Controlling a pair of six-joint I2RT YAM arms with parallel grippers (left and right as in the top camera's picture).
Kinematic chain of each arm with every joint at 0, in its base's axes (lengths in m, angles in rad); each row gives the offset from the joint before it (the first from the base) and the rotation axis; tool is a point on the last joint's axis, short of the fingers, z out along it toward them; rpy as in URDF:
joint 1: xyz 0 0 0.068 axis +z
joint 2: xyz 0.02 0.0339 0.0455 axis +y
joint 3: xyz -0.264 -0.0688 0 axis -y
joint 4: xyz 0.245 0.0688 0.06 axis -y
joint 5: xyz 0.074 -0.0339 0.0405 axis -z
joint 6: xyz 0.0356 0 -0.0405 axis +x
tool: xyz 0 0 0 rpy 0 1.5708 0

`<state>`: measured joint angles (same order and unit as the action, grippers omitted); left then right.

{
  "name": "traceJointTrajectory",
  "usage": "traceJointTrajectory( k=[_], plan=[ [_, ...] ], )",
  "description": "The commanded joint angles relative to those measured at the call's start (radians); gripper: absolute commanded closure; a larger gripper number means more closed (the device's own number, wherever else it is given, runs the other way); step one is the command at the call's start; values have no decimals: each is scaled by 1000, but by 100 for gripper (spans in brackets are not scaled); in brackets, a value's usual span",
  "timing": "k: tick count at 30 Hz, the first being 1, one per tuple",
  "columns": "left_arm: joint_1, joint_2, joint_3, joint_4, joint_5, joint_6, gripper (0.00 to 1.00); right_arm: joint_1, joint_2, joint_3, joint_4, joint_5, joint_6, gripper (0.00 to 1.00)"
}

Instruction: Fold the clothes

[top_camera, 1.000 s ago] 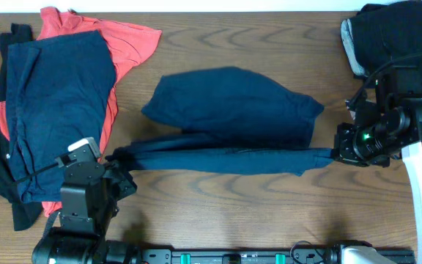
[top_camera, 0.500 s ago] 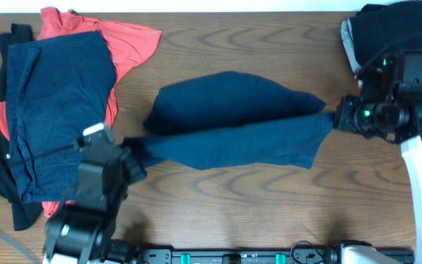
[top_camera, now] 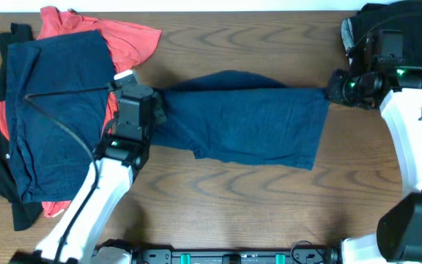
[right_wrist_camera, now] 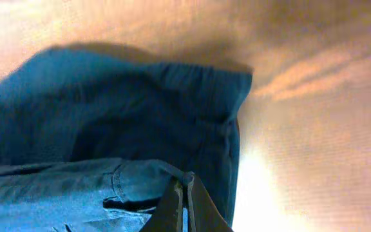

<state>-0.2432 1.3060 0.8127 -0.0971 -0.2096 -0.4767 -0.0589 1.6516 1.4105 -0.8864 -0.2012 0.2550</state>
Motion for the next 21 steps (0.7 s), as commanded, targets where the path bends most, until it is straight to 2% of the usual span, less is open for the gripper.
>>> traceJointTrajectory(
  k=[1,8,11,16,19,21],
  plan=[
    [6,41,9,54,-35,24,94,-25,44,0,63,44,11,99],
    [6,74,9,175,-35,32,94,-28,167,0,178,48,21,99],
    [6,105,9,238,-35,32,88,-28,222,0,208,48,31,99],
    [6,191,9,364,-34,32,83,-29,281,0,264,48,36,99],
    [6,265,9,468,-35,32,61,-30,292,0,312,48,37,99],
    [6,314,9,540,-35,32,34,-30,298,0,345,48,46,99]
  ],
)
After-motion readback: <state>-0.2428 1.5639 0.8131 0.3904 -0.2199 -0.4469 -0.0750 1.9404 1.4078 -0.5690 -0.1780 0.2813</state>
